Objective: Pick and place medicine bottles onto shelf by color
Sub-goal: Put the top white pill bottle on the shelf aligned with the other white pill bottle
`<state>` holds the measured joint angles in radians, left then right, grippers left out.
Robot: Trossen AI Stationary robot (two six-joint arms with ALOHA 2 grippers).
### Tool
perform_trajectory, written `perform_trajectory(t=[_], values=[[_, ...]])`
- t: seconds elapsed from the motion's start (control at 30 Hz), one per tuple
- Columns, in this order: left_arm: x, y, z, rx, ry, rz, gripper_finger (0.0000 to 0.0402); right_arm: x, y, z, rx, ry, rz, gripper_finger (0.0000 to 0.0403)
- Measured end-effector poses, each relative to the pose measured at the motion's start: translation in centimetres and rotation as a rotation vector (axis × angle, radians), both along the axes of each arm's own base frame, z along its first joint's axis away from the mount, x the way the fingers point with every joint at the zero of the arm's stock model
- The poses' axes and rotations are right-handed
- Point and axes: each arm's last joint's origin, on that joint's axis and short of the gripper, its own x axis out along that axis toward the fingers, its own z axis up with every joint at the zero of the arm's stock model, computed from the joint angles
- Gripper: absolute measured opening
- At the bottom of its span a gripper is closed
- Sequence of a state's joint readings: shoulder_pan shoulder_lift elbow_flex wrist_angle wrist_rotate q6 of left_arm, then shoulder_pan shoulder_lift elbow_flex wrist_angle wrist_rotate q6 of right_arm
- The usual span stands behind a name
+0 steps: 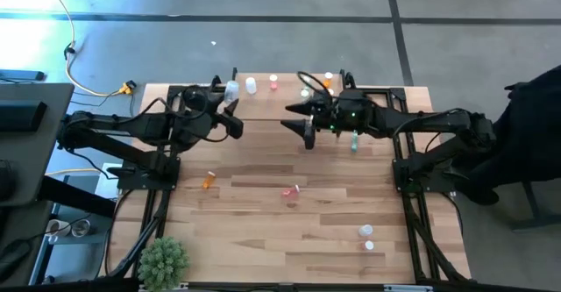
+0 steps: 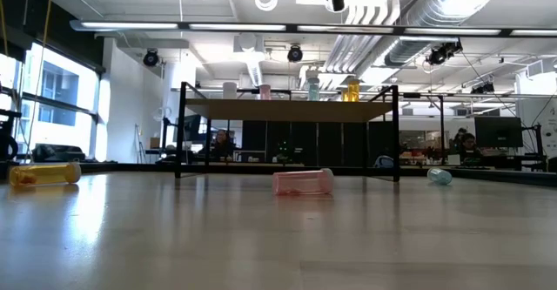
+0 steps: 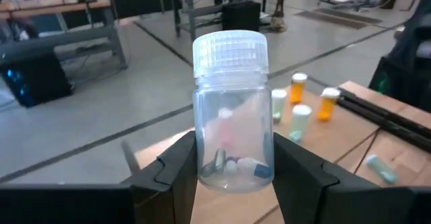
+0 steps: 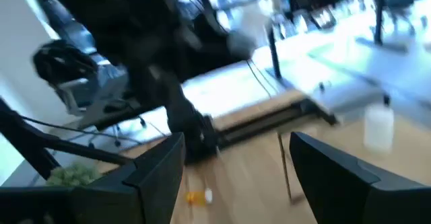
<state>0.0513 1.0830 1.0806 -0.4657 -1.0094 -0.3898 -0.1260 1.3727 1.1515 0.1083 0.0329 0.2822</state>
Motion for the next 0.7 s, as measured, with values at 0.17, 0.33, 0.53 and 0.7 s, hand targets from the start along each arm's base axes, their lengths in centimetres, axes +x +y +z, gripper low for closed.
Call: perform_trajectory(t=[0.17, 0.33, 0.53, 0.7], values=[[-0.3, 0.1, -3.0, -0.033, -0.016, 0.066, 0.0149, -0.2, -1.5, 1.1, -0.104, -0.104, 0.028, 0.0259], [-0.2, 0.2, -5.0, -0.023, -0.048, 0.106, 0.0149, -0.4, -3.2, 1.5, -0.131, -0.149, 0.025, 0.0259], [0.1, 0.9, -6.9, 0.019, -0.065, 0.109, 0.0149, 0.1, -4.6, 2.6, -0.153, -0.21, 0.01, 0.0259], [0.3, 2.1, -7.1, 0.048, -0.01, -0.002, 0.0149, 1.9, -5.3, 4.0, -0.196, -0.188, 0.009, 0.0259]])
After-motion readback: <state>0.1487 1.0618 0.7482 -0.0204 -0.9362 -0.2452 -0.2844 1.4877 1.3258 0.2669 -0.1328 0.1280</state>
